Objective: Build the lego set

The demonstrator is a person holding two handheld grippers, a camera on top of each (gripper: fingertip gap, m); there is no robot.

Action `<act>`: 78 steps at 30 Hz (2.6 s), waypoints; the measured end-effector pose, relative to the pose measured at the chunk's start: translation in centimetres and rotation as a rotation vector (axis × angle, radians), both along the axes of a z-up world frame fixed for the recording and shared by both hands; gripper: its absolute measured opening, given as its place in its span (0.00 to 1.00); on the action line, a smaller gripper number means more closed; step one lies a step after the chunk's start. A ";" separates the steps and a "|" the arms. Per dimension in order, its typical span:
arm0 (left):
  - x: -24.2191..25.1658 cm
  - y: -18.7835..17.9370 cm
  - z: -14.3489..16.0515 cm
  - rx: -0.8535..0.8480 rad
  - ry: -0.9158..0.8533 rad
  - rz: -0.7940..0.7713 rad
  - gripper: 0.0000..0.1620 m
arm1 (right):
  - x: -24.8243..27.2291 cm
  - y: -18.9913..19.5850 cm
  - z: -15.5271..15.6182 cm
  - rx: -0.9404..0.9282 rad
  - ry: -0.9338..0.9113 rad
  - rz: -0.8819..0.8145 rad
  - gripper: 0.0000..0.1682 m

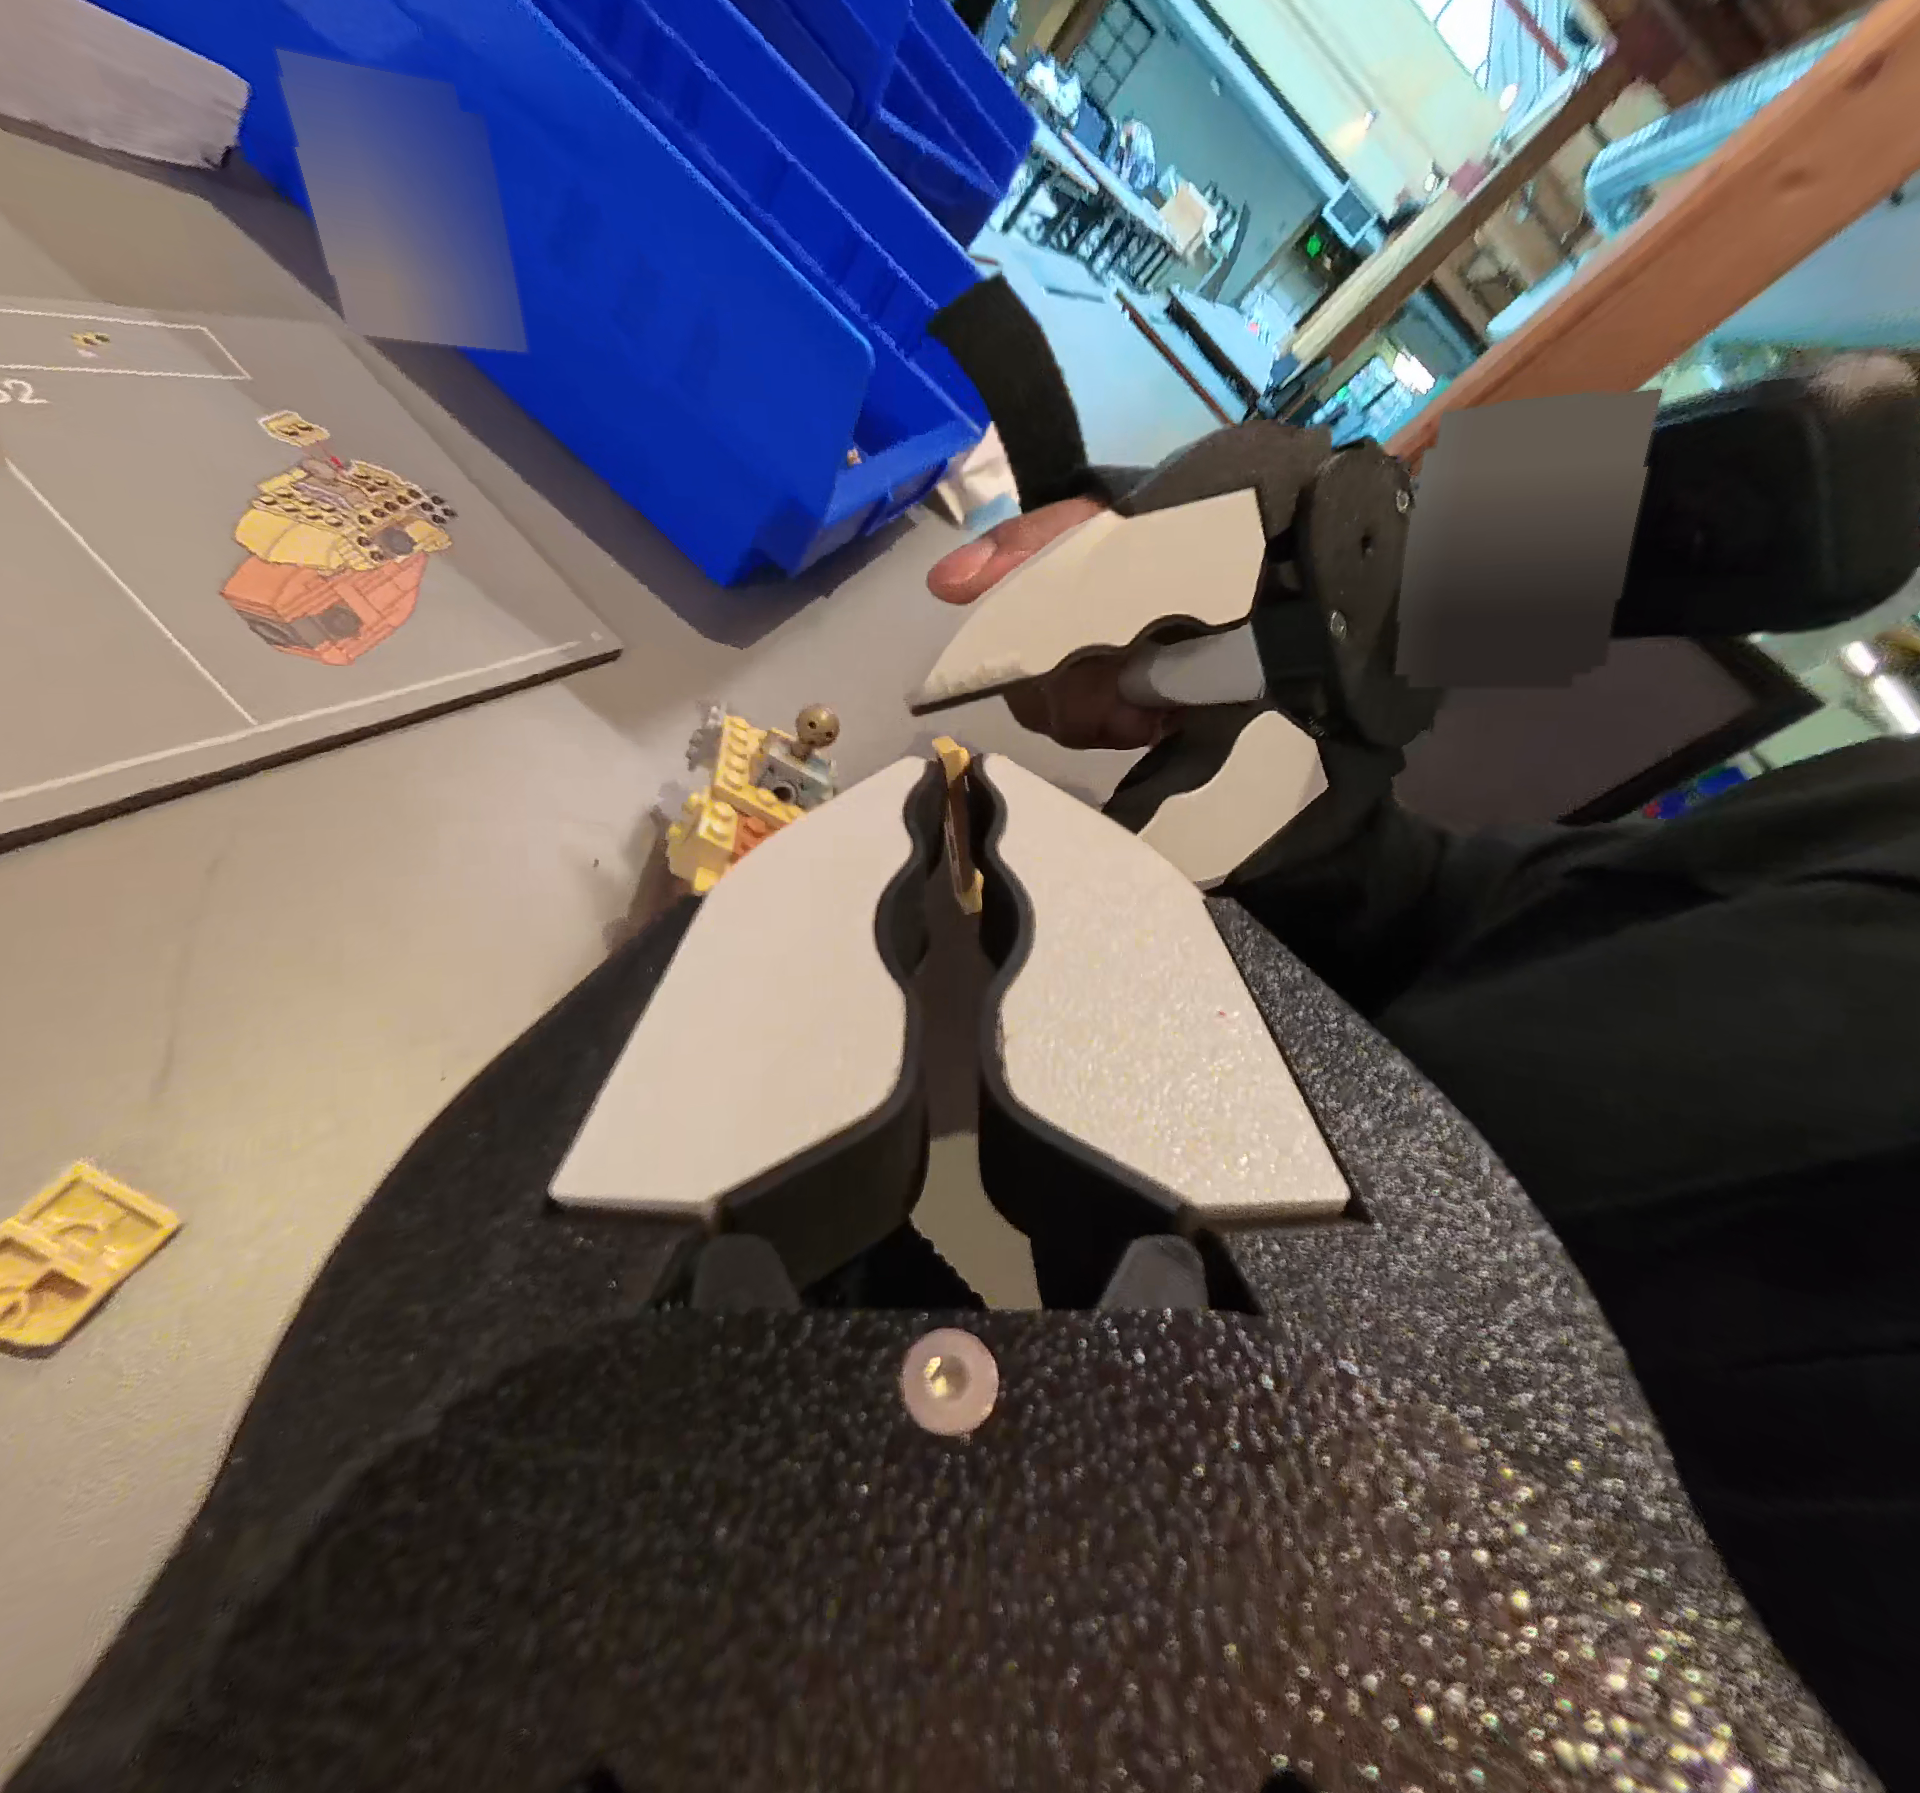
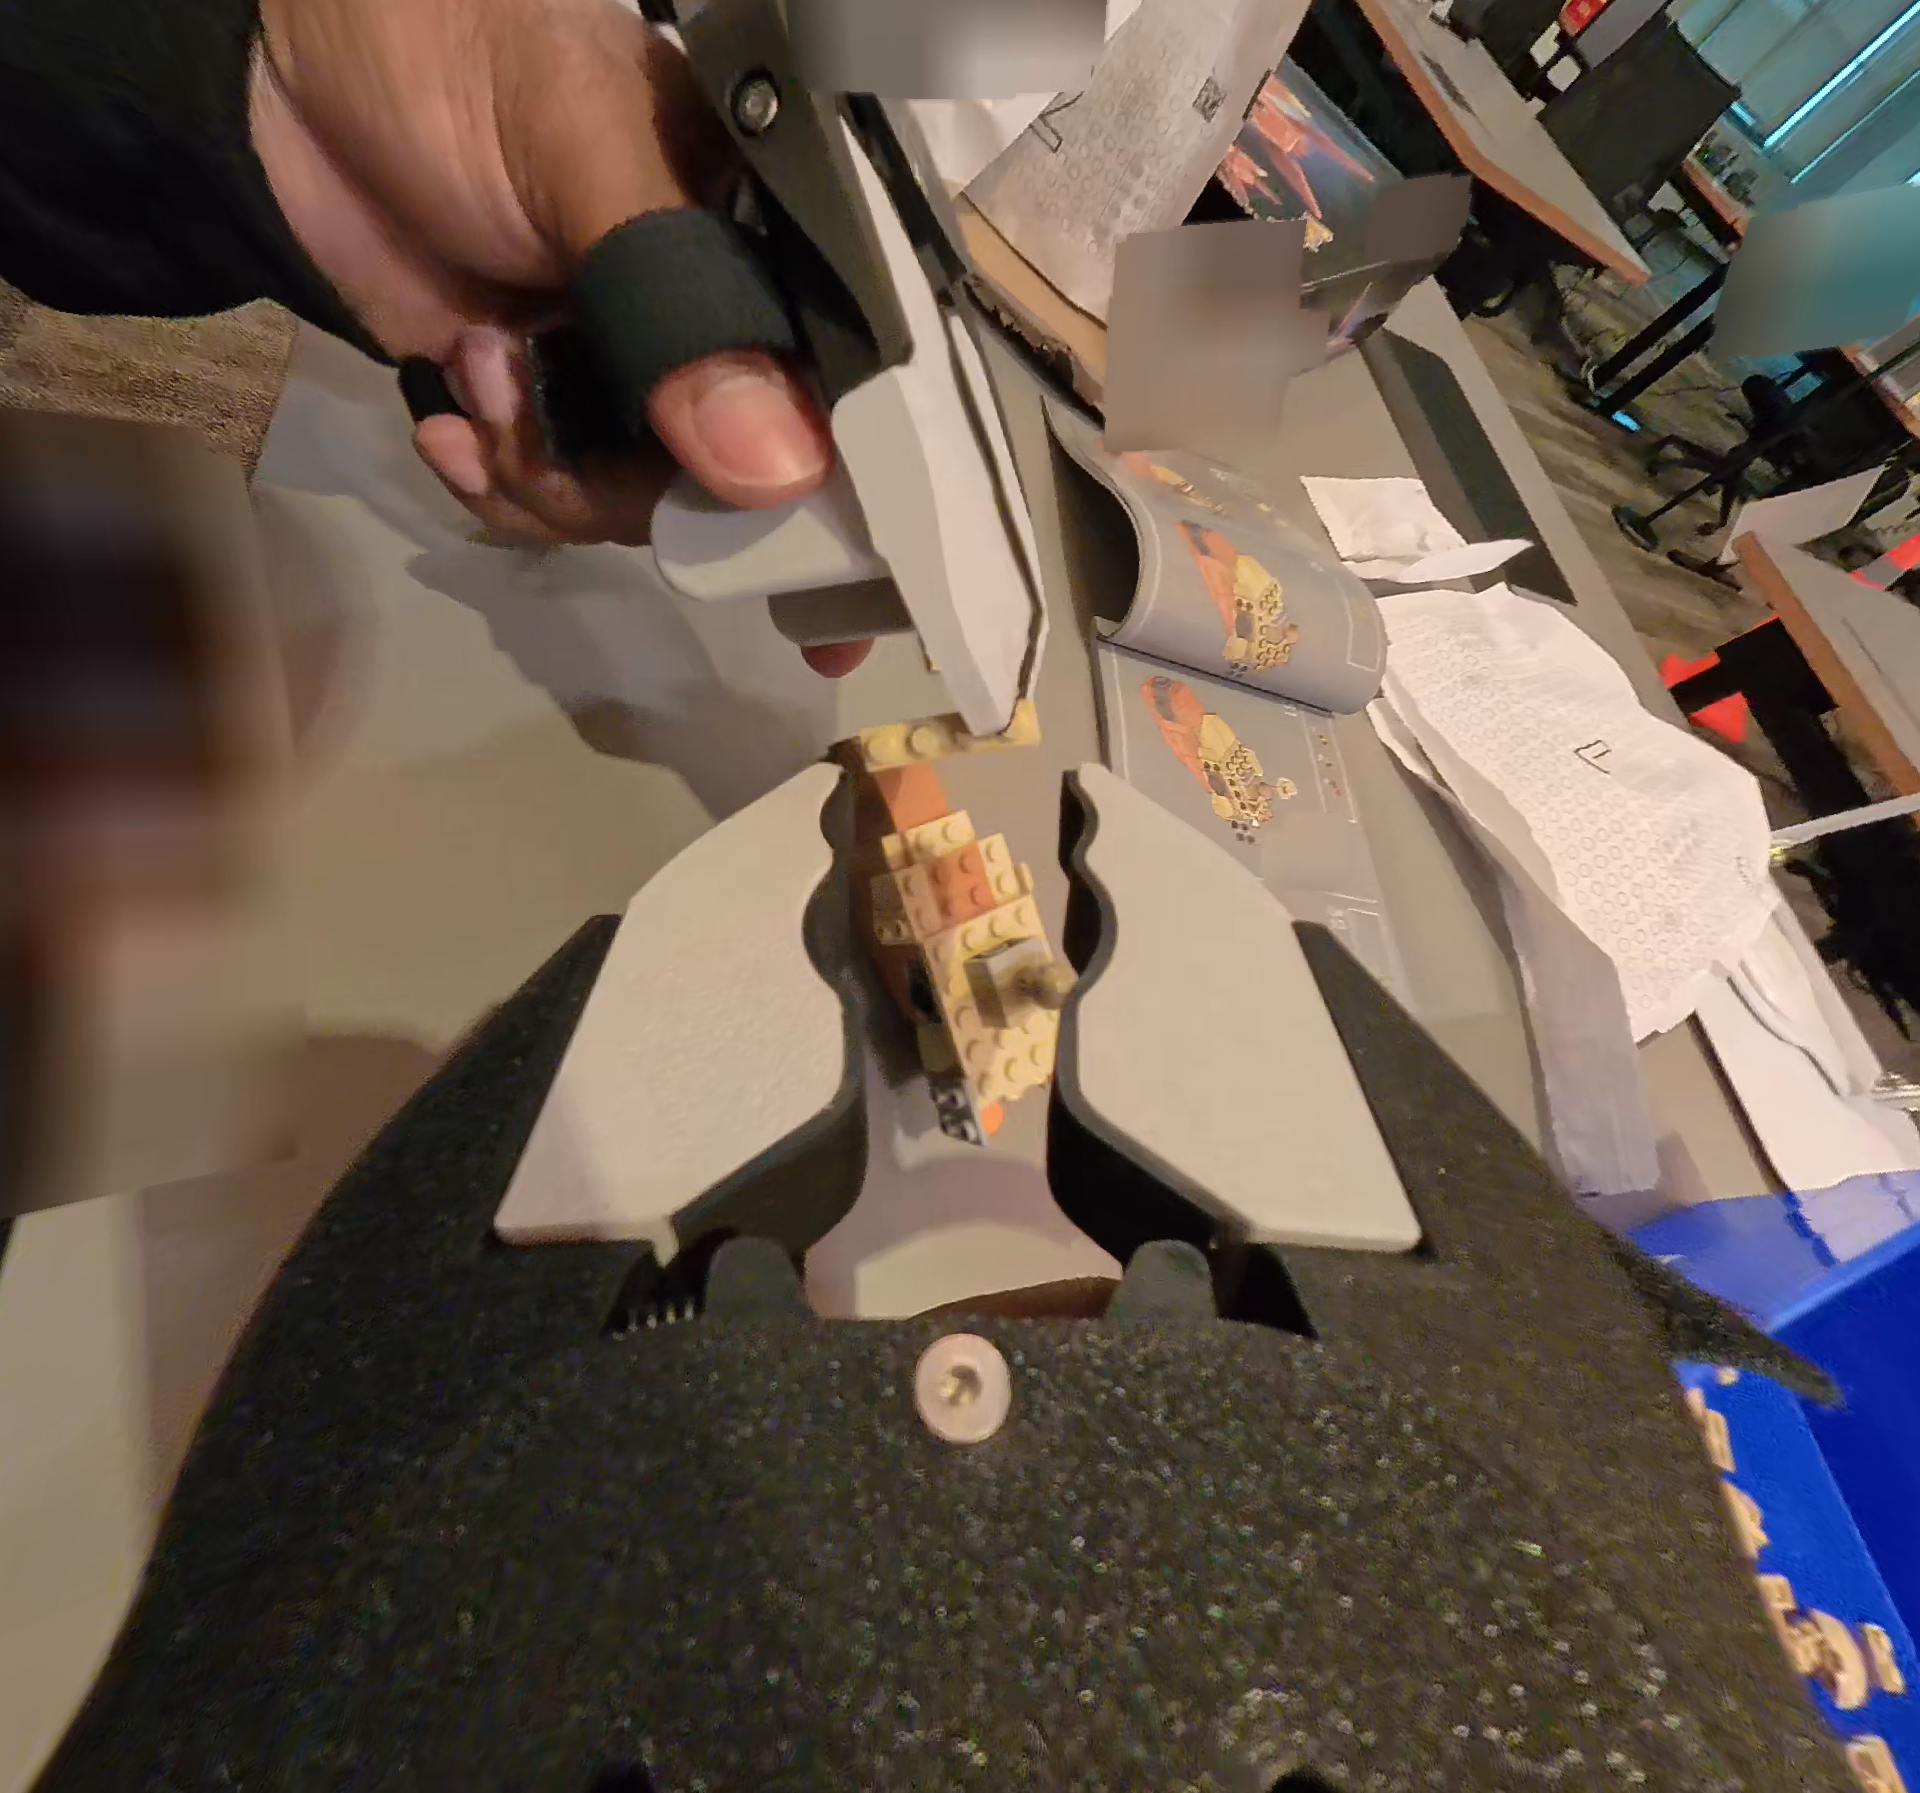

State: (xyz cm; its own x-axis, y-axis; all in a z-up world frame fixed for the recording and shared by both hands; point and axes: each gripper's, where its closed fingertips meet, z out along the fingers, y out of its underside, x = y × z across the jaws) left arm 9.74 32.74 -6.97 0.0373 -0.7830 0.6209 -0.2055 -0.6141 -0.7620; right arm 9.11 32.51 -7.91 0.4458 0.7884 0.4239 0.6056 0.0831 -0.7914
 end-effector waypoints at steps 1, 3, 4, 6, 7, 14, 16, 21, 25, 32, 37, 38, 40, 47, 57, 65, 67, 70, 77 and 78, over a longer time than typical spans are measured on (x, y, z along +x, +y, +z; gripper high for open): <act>0.1 0.2 0.1 -0.018 -0.012 0.009 0.02 | 0.2 0.1 0.1 0.015 -0.002 0.009 0.22; 0.3 0.4 0.2 -0.051 -0.033 0.020 0.02 | 0.5 0.2 0.4 0.041 -0.003 0.031 0.23; 0.4 0.3 0.2 -0.064 -0.037 0.013 0.02 | 0.5 0.3 0.5 0.052 -0.006 0.043 0.23; 0.8 0.1 0.2 -0.086 -0.044 0.000 0.02 | 0.5 0.4 0.5 0.063 -0.015 0.080 0.23; 1.0 0.1 0.2 -0.095 -0.047 -0.005 0.02 | 0.5 0.3 0.4 0.055 -0.021 0.102 0.23; 1.4 0.4 0.1 -0.146 -0.071 0.012 0.02 | 0.5 0.9 -0.3 0.066 -0.069 0.130 0.20; 1.5 0.4 0.1 -0.166 -0.080 0.017 0.02 | 0.5 0.9 -0.4 0.060 -0.059 0.132 0.20; 1.6 0.2 -0.3 -0.148 -0.073 -0.005 0.03 | 0.6 0.7 -0.7 0.025 -0.048 0.157 0.20; 1.0 0.1 -0.9 -0.017 0.007 -0.033 0.13 | 1.2 0.8 -0.9 -0.014 -0.061 0.174 0.20; -1.0 1.1 -4.4 0.376 0.286 -0.059 0.31 | 1.9 0.8 -1.8 -0.184 -0.135 0.270 0.20; -1.0 1.0 -6.2 0.509 0.365 -0.107 0.36 | 1.9 1.0 -2.7 -0.254 -0.202 0.308 0.20; -0.9 0.9 -6.3 0.511 0.360 -0.116 0.35 | 1.8 1.0 -2.8 -0.266 -0.200 0.312 0.20; -0.8 0.7 -6.7 0.514 0.365 -0.141 0.30 | 1.6 1.0 -2.9 -0.292 -0.196 0.321 0.20; -0.8 0.5 -7.5 0.526 0.401 -0.194 0.13 | 1.5 1.4 -3.7 -0.356 -0.225 0.320 0.20; -0.8 0.5 -7.5 0.510 0.395 -0.204 0.12 | 1.3 1.3 -3.9 -0.418 -0.229 0.355 0.20; -0.8 0.4 -7.5 0.503 0.390 -0.211 0.11 | 1.3 1.0 -4.3 -0.494 -0.251 0.371 0.20; -0.9 0.4 -7.5 0.499 0.389 -0.211 0.11 | 1.3 1.0 -4.4 -0.492 -0.253 0.364 0.20; -0.9 0.4 -7.5 0.501 0.388 -0.214 0.11 | 1.2 1.0 -4.4 -0.490 -0.247 0.353 0.20; -0.9 0.4 -7.4 0.500 0.387 -0.216 0.11 | 1.2 1.0 -4.4 -0.479 -0.234 0.344 0.21; -0.9 0.3 -7.4 0.500 0.387 -0.217 0.11 | 1.3 1.0 -4.4 -0.474 -0.232 0.341 0.21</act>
